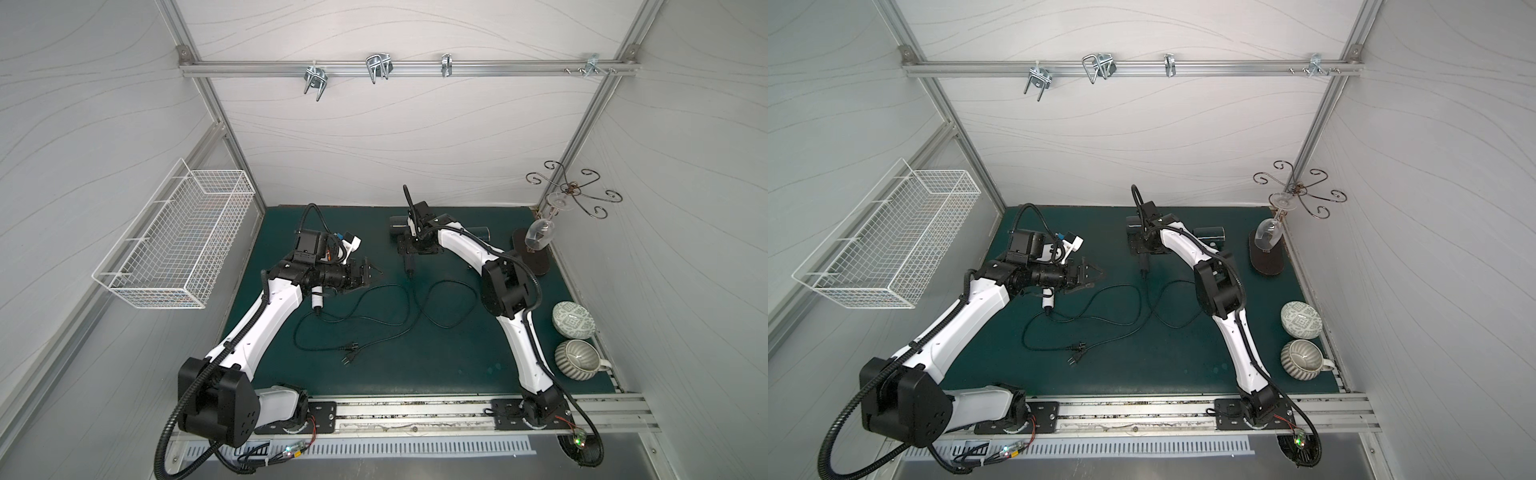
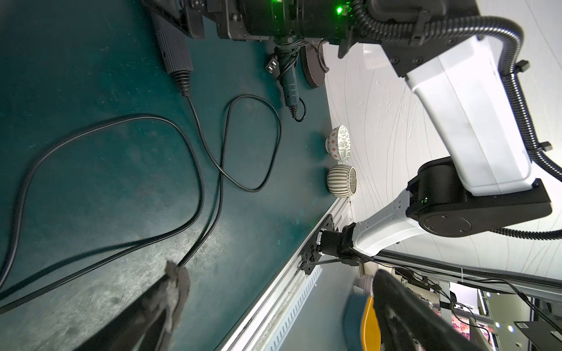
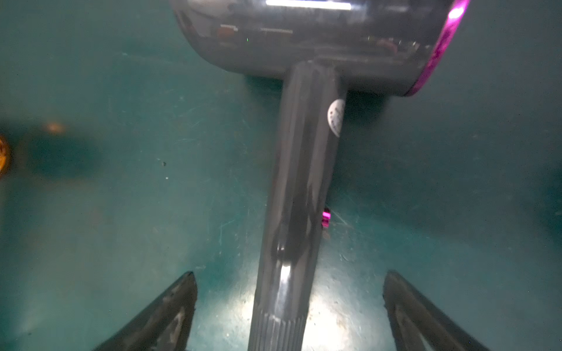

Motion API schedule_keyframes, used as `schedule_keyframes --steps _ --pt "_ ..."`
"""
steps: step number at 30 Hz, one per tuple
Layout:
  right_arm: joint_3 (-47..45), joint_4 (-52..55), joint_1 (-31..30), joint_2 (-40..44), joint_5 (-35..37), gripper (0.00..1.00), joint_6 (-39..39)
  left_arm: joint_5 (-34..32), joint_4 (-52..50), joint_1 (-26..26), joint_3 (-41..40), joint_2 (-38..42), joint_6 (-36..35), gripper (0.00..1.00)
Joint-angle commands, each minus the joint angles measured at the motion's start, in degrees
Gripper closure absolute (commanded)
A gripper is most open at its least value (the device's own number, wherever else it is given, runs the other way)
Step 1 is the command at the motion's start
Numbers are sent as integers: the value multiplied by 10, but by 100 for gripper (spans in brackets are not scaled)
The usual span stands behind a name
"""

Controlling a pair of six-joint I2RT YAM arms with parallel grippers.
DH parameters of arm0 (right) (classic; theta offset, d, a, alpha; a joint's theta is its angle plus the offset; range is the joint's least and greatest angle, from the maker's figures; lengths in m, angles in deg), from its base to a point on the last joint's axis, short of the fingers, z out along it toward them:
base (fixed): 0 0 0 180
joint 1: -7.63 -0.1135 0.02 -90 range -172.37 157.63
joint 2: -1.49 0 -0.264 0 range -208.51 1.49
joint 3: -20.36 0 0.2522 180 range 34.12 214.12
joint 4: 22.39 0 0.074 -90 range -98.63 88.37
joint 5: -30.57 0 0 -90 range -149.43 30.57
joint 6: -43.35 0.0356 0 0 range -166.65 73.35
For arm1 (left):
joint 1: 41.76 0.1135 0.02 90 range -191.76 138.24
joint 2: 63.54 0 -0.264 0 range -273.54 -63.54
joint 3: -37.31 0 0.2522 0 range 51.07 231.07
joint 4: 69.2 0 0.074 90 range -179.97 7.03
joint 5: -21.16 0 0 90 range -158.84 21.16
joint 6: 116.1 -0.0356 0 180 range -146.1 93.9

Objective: Wrap the cord around the hair dryer
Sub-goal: Pick up the hair dryer from the center of the board.

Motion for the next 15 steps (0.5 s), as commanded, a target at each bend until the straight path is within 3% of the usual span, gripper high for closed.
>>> schedule_keyframes --steps 1,15 --pt "15 8 -6 -21 7 7 7 -3 15 3 6 5 -3 2" --pt "91 31 -8 -87 -1 32 -4 -3 13 4 6 -2 -6 2"
